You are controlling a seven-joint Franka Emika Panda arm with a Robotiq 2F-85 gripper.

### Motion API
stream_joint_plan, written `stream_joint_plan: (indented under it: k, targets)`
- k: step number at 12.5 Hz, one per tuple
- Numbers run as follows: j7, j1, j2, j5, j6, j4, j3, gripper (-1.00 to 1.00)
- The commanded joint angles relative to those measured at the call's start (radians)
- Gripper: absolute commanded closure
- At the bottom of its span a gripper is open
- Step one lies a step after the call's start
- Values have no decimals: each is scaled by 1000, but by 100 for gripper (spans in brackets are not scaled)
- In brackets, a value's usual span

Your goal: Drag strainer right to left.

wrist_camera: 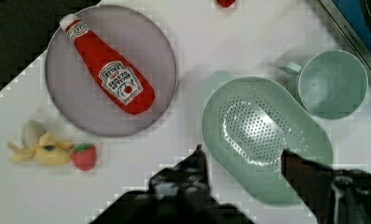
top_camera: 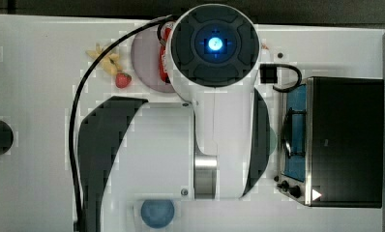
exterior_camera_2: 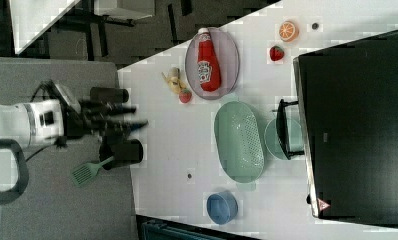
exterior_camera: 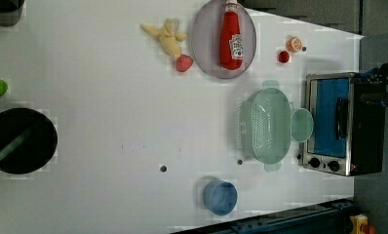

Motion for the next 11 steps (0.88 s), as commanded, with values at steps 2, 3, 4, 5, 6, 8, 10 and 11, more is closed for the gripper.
stream_joint_plan:
  k: [2, 3, 4, 5, 6, 8, 10, 11]
  targets:
    - [116, -26, -469, -27, -277, -153, -28, -80]
    - [116, -24, -468, -25, -272, -161, -27, -100]
    - [116, -22, -461, -24, -262, -171, -24, -100]
    - [116, -22, -450, -24, -253, -189, -21, -100]
    - [117, -22, -434, -24, -232, -215, -17, -100]
    - [133, -22, -388, -24, -154, -287, -10, -100]
    - [160, -22, -324, -24, -46, -366, -5, -100]
    - [195, -22, -286, -24, 22, -404, -3, -100]
